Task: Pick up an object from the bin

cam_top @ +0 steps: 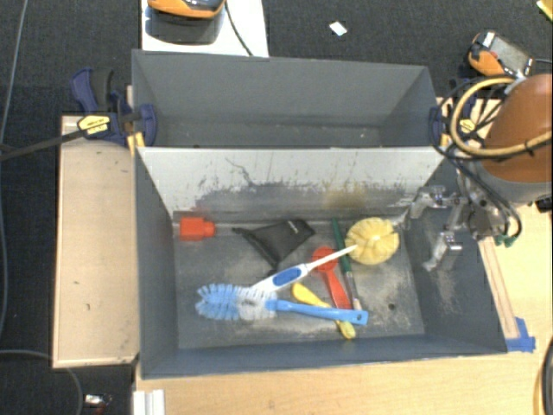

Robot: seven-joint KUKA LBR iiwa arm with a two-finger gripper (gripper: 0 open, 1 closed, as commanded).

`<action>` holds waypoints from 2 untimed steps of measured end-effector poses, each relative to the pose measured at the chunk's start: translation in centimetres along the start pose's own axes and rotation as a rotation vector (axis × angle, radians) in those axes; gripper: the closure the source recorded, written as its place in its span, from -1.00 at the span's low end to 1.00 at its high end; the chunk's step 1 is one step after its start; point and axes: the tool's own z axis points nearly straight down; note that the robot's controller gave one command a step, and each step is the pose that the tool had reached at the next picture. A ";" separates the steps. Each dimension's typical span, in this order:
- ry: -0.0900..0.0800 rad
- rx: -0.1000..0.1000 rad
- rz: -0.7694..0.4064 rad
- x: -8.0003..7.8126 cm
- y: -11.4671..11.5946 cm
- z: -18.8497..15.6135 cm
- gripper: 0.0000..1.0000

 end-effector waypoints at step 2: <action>-0.006 0.000 -0.034 -0.9 2.3 10.2 -1.00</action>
Offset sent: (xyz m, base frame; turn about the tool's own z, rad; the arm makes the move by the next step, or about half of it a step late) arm 0.0210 0.0224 -0.1174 0.1204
